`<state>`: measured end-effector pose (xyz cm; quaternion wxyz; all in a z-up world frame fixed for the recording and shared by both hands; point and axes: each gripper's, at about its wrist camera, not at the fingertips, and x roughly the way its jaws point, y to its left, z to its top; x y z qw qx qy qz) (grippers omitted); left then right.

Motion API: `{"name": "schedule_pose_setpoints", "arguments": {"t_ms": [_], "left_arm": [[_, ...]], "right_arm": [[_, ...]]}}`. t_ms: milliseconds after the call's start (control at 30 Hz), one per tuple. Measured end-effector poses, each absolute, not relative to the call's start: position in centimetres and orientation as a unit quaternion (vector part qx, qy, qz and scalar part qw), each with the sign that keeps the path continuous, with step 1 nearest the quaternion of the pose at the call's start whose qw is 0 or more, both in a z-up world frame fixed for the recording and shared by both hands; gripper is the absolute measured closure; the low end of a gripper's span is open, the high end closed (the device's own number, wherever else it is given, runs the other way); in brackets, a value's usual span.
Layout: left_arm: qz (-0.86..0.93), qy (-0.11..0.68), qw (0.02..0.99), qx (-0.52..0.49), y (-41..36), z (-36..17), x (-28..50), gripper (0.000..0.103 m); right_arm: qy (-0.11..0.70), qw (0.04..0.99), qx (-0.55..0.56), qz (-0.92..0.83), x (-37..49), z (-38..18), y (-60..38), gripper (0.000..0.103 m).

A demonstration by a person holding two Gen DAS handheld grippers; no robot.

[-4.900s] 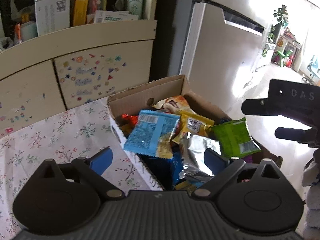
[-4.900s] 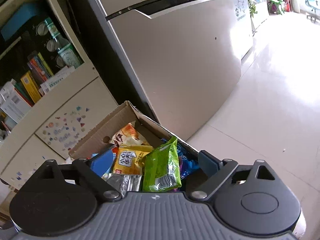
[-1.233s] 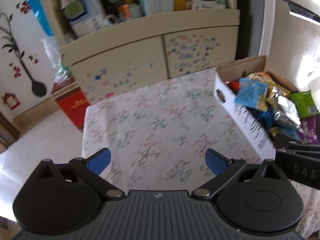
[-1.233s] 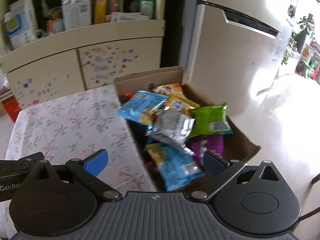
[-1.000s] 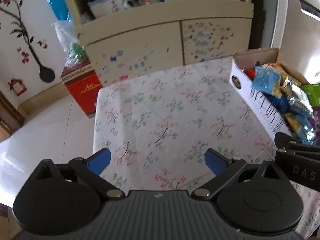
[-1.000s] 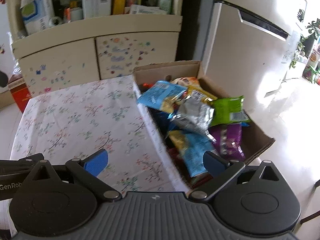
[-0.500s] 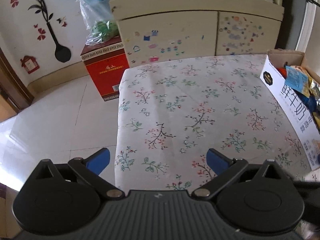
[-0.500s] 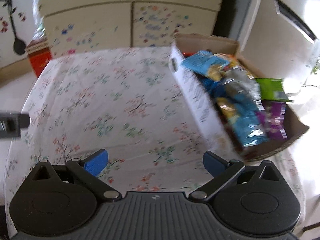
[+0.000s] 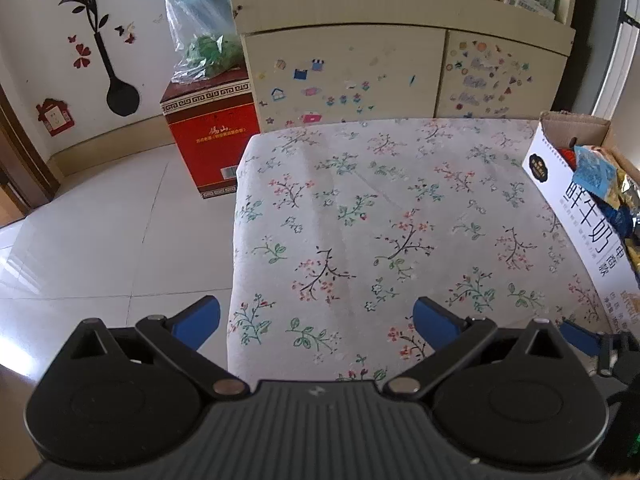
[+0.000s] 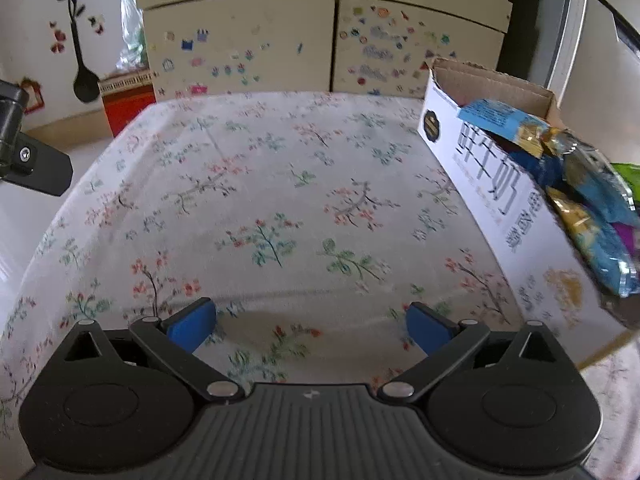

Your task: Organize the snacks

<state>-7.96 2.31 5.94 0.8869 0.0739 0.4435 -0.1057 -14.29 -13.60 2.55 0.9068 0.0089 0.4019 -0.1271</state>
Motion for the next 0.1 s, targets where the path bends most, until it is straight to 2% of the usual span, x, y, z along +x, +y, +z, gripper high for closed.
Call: {"name": "schedule_pose_setpoints", "arguments": {"t_ms": [100], "left_arm": [[-0.105,0.445,0.886,0.075,2.26,5.79,-7.83,0.001]], "right_arm": [[0.376,0.919,0.001,-0.118,-14.33,2.31,-13.66,0.0]]}}
